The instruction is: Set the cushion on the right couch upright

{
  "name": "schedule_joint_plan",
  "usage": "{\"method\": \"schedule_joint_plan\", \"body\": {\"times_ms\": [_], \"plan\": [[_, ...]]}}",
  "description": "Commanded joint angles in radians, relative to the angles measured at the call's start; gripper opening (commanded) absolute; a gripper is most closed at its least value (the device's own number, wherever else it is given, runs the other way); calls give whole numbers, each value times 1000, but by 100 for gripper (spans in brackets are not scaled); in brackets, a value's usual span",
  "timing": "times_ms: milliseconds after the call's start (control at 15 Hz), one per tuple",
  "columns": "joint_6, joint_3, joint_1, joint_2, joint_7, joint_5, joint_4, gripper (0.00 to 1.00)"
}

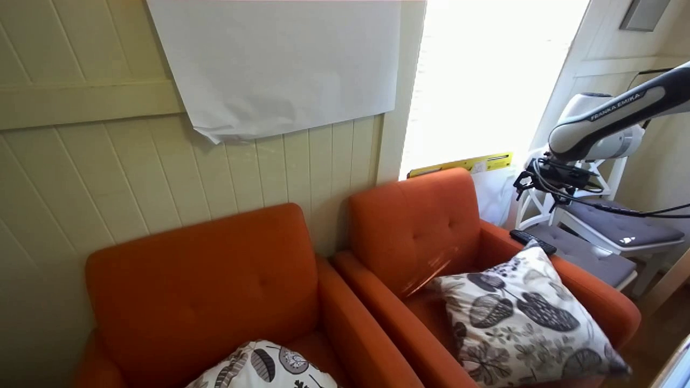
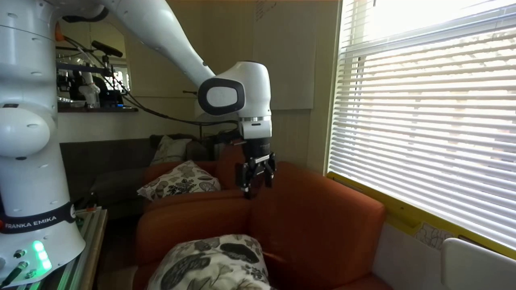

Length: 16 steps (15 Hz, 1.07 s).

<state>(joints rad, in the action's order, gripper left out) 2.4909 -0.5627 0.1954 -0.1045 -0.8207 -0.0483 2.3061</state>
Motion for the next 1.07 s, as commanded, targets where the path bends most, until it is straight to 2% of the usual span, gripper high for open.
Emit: {"method": "schedule_joint_plan", "body": {"times_ms": [0, 133, 333, 400, 467, 533, 733, 867, 1000], "plan": [[-132, 155, -134, 98, -21, 110, 28, 100], [-231, 231, -186, 92, 101, 57, 11, 100], [-348, 301, -235, 63, 181, 47, -20, 100], [-346, 317, -247, 56, 205, 33, -21, 100], [-319, 327, -257, 33, 165, 49, -31, 100], [-300, 336, -269, 3, 196, -2, -44, 100], [-251, 361, -284, -176, 86, -142, -130, 100], [-222, 368, -285, -291, 12, -191, -194, 100], [-224, 351, -273, -404, -96, -165, -274, 100]]}}
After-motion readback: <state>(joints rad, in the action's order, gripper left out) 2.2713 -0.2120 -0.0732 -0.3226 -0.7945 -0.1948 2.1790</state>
